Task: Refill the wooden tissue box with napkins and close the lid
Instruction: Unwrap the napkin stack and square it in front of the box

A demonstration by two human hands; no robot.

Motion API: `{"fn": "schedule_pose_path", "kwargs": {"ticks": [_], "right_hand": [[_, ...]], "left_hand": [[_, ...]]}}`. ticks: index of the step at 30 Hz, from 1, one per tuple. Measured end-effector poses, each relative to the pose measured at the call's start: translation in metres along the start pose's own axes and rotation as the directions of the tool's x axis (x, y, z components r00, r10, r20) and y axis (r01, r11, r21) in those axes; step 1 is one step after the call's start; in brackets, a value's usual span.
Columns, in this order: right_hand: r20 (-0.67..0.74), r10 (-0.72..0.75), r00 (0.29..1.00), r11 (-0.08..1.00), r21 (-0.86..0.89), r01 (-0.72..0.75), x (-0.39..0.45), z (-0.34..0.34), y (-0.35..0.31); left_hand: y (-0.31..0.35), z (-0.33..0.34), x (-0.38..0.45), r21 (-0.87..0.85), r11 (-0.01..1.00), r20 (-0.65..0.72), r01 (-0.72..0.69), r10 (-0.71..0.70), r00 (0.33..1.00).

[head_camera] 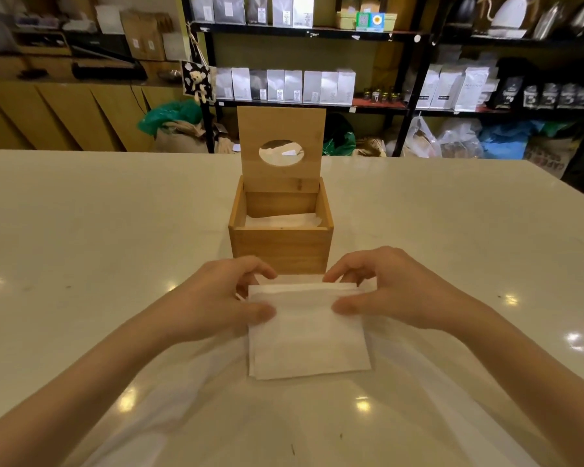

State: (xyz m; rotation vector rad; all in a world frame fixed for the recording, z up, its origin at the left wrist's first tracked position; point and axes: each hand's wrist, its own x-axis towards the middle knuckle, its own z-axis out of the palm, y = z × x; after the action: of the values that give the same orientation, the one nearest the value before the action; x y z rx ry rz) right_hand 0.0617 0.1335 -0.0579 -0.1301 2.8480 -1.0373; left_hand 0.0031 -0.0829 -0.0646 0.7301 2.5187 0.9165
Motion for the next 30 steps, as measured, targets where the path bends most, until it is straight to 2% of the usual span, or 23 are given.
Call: {"fn": "schedule_pose_path", "kwargs": {"ticks": [7, 14, 16, 19, 22, 26, 30], "right_hand": [[-0.058, -0.031, 0.998, 0.963, 0.265, 0.045, 0.015, -0.033, -0.026], [-0.256, 0.038, 0.966, 0.968, 0.250, 0.028, 0.050, -0.045, -0.032], [-0.300, 0.059, 0.952, 0.981, 0.193, 0.000, 0.064, -0.045, -0.028], [-0.337, 0.088, 0.937, 0.996, 0.057, -0.073, 0.082, -0.045, -0.021], [-0.325, 0.110, 0.939, 0.991, -0.033, -0.128, 0.095, -0.045, -0.016], [-0.292, 0.127, 0.948, 0.988, -0.050, -0.148, 0.107, -0.046, -0.013], [-0.281, 0.142, 0.949, 0.980, -0.096, -0.175, 0.114, -0.046, -0.015]], "left_hand": [[0.019, -0.049, 0.001, -0.232, 0.972, -0.031, 0.046, -0.054, 0.998], [0.024, -0.069, 0.035, -0.361, 0.929, -0.257, 0.082, -0.183, 0.949], [0.021, -0.070, 0.049, -0.312, 0.946, -0.326, 0.094, -0.199, 0.924], [0.016, -0.073, 0.068, -0.147, 0.979, -0.378, 0.144, -0.190, 0.906], [0.011, -0.078, 0.084, 0.012, 0.979, -0.370, 0.203, -0.184, 0.910], [0.009, -0.080, 0.099, 0.213, 0.943, -0.328, 0.257, -0.179, 0.928], [0.012, -0.079, 0.106, 0.318, 0.905, -0.302, 0.282, -0.185, 0.935]]}}
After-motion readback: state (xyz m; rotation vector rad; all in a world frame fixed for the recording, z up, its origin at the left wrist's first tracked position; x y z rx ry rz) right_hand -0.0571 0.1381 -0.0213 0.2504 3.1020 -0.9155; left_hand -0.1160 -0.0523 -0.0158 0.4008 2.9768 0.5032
